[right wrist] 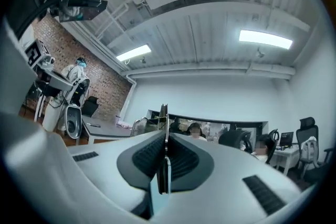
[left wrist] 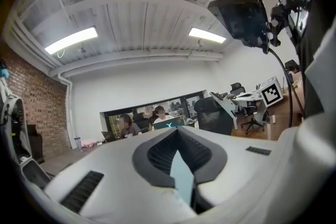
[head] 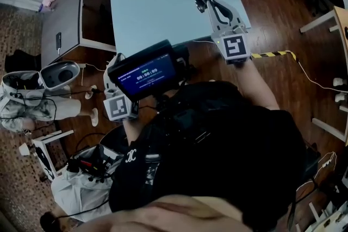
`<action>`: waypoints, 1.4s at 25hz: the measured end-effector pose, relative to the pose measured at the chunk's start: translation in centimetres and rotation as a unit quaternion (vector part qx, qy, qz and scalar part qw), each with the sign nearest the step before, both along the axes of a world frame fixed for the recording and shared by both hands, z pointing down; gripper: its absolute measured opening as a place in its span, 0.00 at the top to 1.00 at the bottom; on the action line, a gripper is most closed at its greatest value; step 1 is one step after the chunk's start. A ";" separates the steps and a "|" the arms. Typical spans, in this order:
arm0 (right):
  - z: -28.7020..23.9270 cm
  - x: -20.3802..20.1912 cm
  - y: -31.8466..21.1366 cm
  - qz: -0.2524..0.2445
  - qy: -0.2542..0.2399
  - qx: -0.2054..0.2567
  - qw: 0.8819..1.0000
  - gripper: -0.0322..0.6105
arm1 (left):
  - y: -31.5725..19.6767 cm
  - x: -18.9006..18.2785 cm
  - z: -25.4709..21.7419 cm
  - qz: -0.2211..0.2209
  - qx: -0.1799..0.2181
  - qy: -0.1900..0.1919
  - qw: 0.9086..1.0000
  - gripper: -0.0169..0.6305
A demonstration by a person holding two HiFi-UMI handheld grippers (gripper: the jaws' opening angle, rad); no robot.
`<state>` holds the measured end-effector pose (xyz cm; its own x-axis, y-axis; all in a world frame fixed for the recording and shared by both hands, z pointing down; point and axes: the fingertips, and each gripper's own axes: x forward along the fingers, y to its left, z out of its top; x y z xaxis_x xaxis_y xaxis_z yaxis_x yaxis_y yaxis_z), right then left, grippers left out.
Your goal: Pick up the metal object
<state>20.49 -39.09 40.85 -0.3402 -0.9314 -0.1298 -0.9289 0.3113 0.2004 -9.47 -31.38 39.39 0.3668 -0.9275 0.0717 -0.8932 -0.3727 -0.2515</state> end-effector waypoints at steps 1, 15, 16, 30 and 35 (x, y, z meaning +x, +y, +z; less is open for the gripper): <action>-0.1 0.8 0.6 -0.001 -0.005 0.002 1.000 0.98 | 0.0 0.9 0.2 0.003 -0.002 -0.001 1.000 0.96; -4.6 8.6 11.2 0.036 -0.017 0.055 0.998 0.98 | 0.4 8.1 -2.6 0.061 0.036 -0.013 0.997 0.96; -4.9 8.8 11.9 0.040 -0.019 0.059 0.997 0.98 | 0.7 8.0 -2.7 0.063 0.039 -0.013 0.997 0.96; -8.0 0.6 25.8 0.042 -0.017 0.096 0.994 0.98 | 13.0 -0.6 -6.4 0.068 0.107 -0.004 0.992 0.96; -7.2 -3.6 32.0 0.051 -0.040 0.080 0.995 0.98 | 19.3 -6.3 -5.1 0.068 0.111 -0.006 0.991 0.96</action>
